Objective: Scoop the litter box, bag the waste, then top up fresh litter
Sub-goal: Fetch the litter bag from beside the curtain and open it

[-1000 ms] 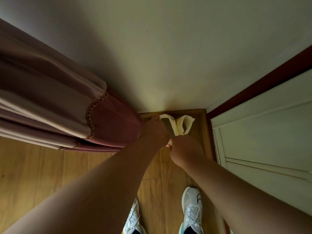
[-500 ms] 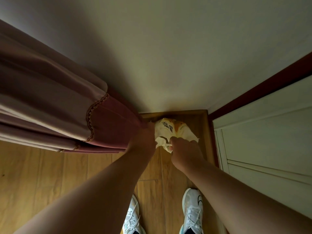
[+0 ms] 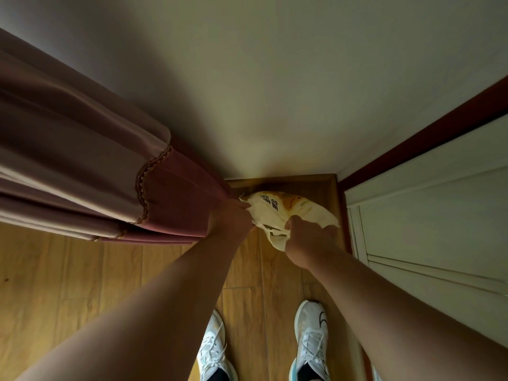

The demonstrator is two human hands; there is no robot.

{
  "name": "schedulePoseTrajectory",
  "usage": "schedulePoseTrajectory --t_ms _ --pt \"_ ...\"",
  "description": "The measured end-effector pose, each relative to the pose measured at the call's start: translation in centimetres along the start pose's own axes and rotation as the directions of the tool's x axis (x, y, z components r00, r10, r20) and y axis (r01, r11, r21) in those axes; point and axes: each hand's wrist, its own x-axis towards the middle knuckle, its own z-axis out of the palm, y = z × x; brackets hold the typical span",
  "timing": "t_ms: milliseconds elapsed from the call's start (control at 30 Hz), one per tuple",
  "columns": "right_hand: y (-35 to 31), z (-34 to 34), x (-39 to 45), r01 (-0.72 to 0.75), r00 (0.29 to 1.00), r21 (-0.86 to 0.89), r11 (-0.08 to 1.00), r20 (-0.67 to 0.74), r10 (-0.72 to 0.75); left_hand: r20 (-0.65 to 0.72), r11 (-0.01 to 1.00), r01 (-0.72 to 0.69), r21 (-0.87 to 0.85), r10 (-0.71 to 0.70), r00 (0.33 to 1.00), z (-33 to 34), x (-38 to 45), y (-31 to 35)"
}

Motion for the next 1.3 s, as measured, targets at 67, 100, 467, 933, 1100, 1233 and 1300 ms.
schedulePoseTrajectory --t_ms 67,100,467,933,1100,1233,1300 --pt "0.2 -0.9 -0.1 0.000 0.998 0.169 0.986 -0.057 0.009 -0.005 0.999 0.011 0.034 -0.011 1.000 0.1 -0.1 0.0" --pt "0.3 -1.4 -0.2 0.017 0.996 0.286 0.958 -0.091 0.010 0.008 0.989 -0.015 0.149 0.014 1.000 -0.1 -0.2 0.2" --pt "-1.3 -7.7 -7.4 0.191 0.981 0.437 0.879 -0.107 -0.160 0.055 0.893 -0.248 0.375 0.245 0.968 -2.7 -8.5 2.0" --pt "-4.3 -28.8 -36.6 0.388 0.897 0.453 0.803 -0.386 -0.216 0.231 0.660 -0.634 0.403 0.597 0.768 -14.5 -35.1 18.0" --pt "-4.2 -35.7 -47.2 0.421 0.839 0.412 0.808 -0.514 -0.175 0.138 0.582 -0.771 0.258 0.768 0.625 -17.8 -44.7 24.0" --pt "-4.3 -39.1 -53.4 0.458 0.780 0.394 0.797 -0.608 -0.148 0.185 0.594 -0.803 0.054 0.784 0.593 -19.5 -49.9 26.8" --pt "-4.4 -40.7 -55.5 0.449 0.755 0.367 0.814 -0.643 -0.127 0.247 0.596 -0.803 0.007 0.777 0.579 -20.3 -51.9 28.2"
